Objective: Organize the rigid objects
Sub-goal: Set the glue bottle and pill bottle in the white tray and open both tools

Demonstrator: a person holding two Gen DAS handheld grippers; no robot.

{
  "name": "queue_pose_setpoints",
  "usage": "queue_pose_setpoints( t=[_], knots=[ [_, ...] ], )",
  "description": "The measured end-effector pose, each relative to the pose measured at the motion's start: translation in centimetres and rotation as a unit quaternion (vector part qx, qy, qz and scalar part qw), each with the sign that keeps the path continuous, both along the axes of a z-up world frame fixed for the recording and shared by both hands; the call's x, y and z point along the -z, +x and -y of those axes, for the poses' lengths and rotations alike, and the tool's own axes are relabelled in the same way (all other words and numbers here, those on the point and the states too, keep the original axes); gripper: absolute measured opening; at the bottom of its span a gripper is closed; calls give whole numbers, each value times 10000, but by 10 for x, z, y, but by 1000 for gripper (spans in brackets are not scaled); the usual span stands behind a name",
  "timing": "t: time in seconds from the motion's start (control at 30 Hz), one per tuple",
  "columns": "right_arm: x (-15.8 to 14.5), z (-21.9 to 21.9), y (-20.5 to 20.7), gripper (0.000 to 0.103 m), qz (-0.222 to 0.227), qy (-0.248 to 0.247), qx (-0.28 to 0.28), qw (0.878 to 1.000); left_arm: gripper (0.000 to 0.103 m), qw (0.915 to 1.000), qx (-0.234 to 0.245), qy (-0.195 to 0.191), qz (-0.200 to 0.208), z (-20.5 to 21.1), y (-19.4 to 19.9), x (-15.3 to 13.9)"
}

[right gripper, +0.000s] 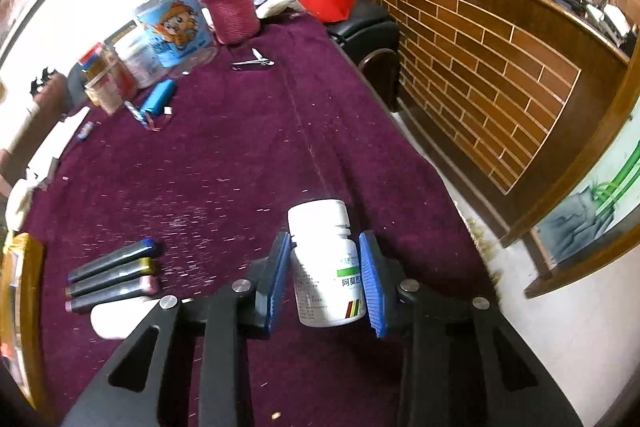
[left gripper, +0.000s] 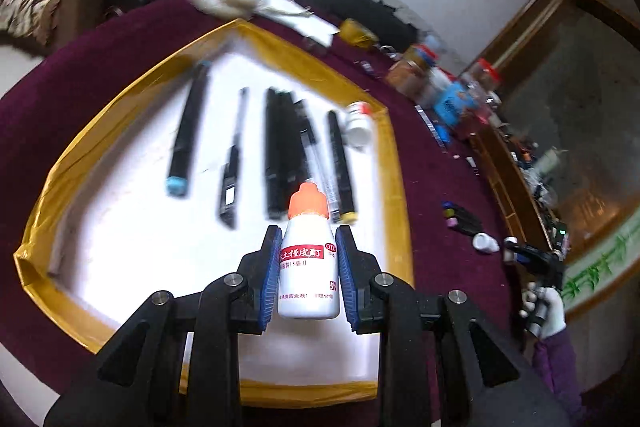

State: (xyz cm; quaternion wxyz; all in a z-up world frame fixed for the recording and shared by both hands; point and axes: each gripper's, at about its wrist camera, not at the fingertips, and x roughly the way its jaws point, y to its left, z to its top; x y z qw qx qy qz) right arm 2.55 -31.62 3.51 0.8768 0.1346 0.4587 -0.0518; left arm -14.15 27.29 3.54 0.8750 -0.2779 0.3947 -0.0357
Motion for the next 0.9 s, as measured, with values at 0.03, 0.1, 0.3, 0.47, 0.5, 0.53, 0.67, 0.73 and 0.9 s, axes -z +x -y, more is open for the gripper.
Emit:
queue_pose_setpoints(
  t=[0.03, 0.1, 0.3, 0.47, 0.5, 0.53, 0.67, 0.73, 0.9],
  knots=[
    [-2, -2, -1, 31, 34, 76, -10, 10000, 24, 10000, -26, 5, -53, -2, 0, 3],
    [-11, -8, -6, 31, 135, 270, -87, 9995, 24, 9999, -52, 52, -136, -1, 1, 8],
    [-38, -50, -21, 30, 374, 585, -551, 9961, 35, 9991, -174, 240, -308, 0, 3, 14],
    [-51, -98, -32, 30, 524, 986, -1047, 9882, 44, 9992, -253, 282, -95, -3, -7, 4],
    [-53, -106, -35, 30, 562, 1054, -1137, 9863, 44, 9994, -279, 202, -60, -6, -10, 3],
    [-55, -115, -37, 30, 573, 1184, -1241, 9835, 44, 9994, -298, 144, -31, -8, -12, 2],
    [-61, -164, -49, 30, 498, 1694, -1823, 9673, 47, 9992, -392, 43, 87, -16, -19, -2],
    [-61, -192, -54, 30, 411, 1861, -2131, 9583, 48, 9991, -405, -56, 143, -19, -22, -3],
    [-55, -285, -70, 30, 75, 2065, -3011, 9309, 48, 9987, -343, -237, 289, -20, -28, -6]
  ],
)
